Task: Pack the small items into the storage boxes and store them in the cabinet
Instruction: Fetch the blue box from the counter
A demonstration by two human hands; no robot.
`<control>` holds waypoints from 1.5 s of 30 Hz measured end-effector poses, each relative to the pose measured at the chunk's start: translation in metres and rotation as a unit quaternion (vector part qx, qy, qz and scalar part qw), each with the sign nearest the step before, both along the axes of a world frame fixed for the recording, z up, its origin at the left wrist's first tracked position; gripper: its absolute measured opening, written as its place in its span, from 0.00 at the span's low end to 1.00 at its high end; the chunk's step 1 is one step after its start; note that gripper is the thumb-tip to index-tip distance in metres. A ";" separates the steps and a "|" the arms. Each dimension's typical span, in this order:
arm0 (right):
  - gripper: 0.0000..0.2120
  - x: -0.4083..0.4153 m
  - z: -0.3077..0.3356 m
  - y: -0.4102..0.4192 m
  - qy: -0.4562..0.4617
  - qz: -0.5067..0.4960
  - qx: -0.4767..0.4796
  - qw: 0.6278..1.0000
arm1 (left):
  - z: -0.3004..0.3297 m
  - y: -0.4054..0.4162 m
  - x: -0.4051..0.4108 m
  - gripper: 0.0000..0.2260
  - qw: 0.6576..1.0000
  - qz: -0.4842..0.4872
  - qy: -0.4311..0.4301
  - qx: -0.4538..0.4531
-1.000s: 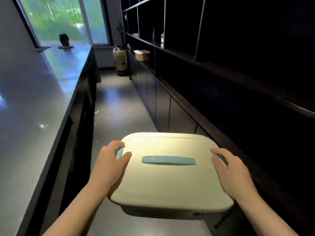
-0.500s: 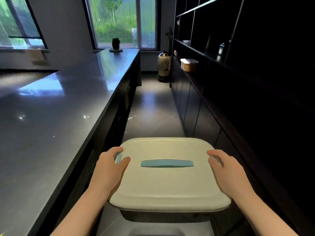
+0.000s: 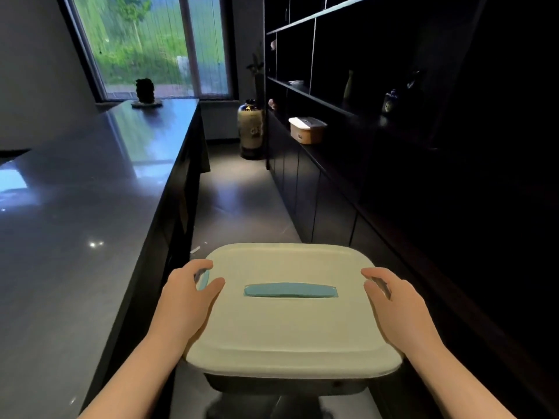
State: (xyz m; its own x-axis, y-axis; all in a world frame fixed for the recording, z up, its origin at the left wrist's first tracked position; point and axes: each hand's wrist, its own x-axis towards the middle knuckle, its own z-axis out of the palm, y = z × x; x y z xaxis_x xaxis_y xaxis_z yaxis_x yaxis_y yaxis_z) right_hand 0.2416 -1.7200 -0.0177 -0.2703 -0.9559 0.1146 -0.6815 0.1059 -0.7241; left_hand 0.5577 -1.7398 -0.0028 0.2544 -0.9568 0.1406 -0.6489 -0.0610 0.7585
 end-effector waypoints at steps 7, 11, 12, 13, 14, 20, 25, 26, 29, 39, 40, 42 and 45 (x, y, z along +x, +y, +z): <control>0.13 -0.003 -0.008 -0.165 0.004 -0.043 -0.011 0.999 | -0.011 -0.178 -0.003 0.19 0.999 -0.030 0.012 -0.014; 0.13 -0.008 -0.008 -0.266 -0.004 -0.039 -0.005 0.999 | -0.011 -0.282 -0.011 0.19 0.999 -0.030 0.025 -0.009; 0.12 -0.008 -0.006 -0.290 -0.008 -0.037 -0.006 0.999 | -0.010 -0.305 -0.012 0.19 0.999 -0.027 0.032 -0.010; 0.12 -0.009 -0.004 -0.314 -0.011 -0.033 -0.006 0.999 | -0.009 -0.329 -0.012 0.20 0.999 -0.020 0.040 -0.011; 0.12 -0.008 -0.003 -0.338 -0.011 -0.030 -0.004 0.999 | -0.009 -0.352 -0.011 0.20 0.999 -0.014 0.050 -0.009; 0.12 -0.001 -0.004 -0.479 -0.019 -0.035 0.012 0.999 | -0.010 -0.491 -0.005 0.18 0.996 -0.027 0.087 0.003; 0.11 0.010 -0.021 -0.601 -0.023 -0.085 0.000 0.996 | -0.021 -0.634 0.002 0.16 0.996 -0.059 0.065 -0.011; 0.10 0.011 -0.023 -0.625 -0.026 -0.097 -0.003 0.995 | -0.023 -0.664 0.003 0.16 0.996 -0.070 0.057 -0.014; 0.09 0.016 -0.023 -0.688 -0.038 -0.134 -0.004 0.990 | -0.023 -0.749 0.002 0.18 0.995 -0.093 0.031 -0.002; 0.09 -0.019 -0.023 -0.846 -0.046 -0.251 0.006 0.967 | -0.017 -0.987 -0.066 0.18 0.976 -0.216 0.002 0.014; 0.09 -0.027 -0.026 -0.861 -0.045 -0.262 0.010 0.964 | -0.021 -1.007 -0.078 0.18 0.973 -0.229 0.001 0.016; 0.09 -0.045 -0.033 -0.892 -0.042 -0.284 0.011 0.958 | -0.029 -1.047 -0.101 0.17 0.968 -0.251 0.003 0.013; 0.10 -0.072 -0.043 -0.937 -0.044 -0.311 0.012 0.949 | -0.037 -1.107 -0.137 0.19 0.961 -0.277 0.009 0.013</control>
State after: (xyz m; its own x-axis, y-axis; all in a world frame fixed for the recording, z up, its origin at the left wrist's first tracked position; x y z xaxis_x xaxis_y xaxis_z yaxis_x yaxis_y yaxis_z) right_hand 0.1701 -2.6573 -0.0608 -0.7903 -0.6110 0.0460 -0.4196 0.4850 -0.7672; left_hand 0.4206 -2.8472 -0.0396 -0.2926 -0.9493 0.1151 -0.5745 0.2707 0.7724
